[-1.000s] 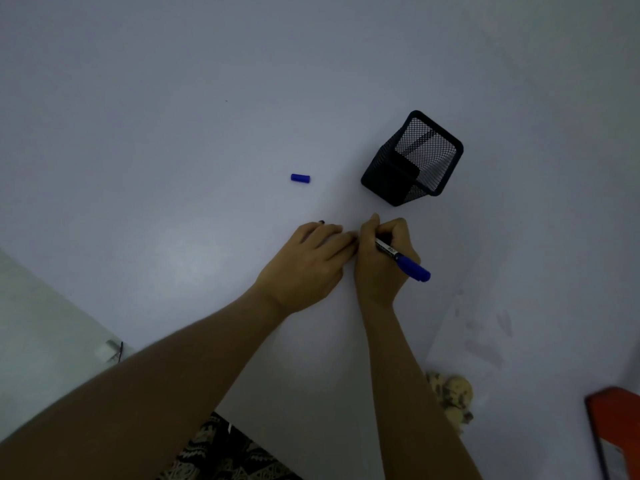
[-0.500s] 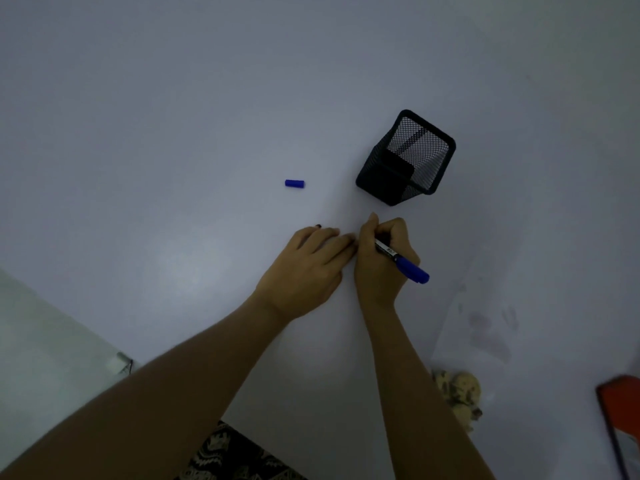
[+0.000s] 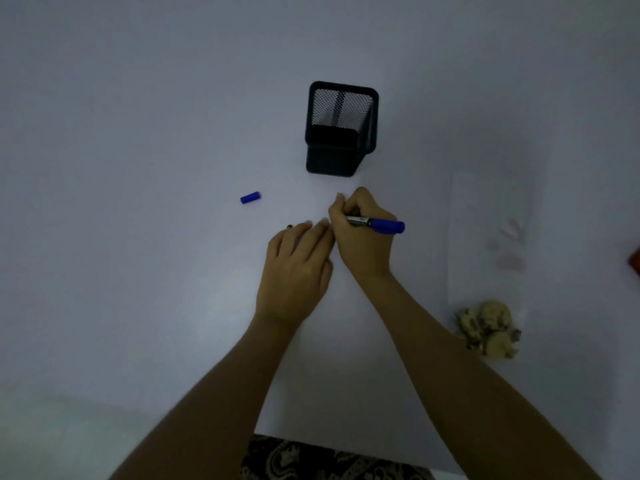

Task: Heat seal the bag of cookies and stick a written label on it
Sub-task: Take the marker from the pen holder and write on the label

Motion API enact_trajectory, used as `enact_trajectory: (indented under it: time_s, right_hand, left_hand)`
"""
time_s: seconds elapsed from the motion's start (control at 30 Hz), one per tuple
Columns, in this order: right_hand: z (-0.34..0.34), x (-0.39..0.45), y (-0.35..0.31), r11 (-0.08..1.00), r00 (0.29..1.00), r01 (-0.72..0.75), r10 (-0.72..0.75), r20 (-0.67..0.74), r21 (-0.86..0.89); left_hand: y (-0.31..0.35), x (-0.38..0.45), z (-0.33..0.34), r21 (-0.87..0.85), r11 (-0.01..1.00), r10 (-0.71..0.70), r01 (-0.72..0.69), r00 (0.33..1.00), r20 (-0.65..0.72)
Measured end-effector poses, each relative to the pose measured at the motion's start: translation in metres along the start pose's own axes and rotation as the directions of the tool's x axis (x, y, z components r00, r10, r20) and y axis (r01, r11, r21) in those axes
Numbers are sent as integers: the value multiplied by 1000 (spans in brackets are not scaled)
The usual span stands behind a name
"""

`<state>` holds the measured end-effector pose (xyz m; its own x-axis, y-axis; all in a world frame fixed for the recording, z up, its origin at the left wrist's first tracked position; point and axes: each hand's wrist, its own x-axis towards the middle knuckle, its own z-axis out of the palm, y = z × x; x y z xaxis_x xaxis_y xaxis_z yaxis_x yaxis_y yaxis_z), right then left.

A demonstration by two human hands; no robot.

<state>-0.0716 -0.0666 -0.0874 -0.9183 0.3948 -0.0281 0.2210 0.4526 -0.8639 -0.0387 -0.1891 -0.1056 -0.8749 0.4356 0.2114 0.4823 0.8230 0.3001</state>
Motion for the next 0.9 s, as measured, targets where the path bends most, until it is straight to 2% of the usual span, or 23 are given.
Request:
enact_trajectory:
  time_s: [0.07, 0.2, 0.9]
  right_hand:
    - [1, -1, 2, 998, 998, 44, -41, -57, 41]
    - [2, 1, 5, 999, 999, 27, -26, -30, 22]
    - [7, -3, 14, 996, 997, 54, -50, -61, 74]
  left_hand:
    - [0, 1, 0, -30, 999, -24, 25, 999, 41]
    - [1, -1, -3, -27, 999, -22, 24, 998, 61]
    - [-2, -8, 4, -27, 1000, -14, 15, 999, 38]
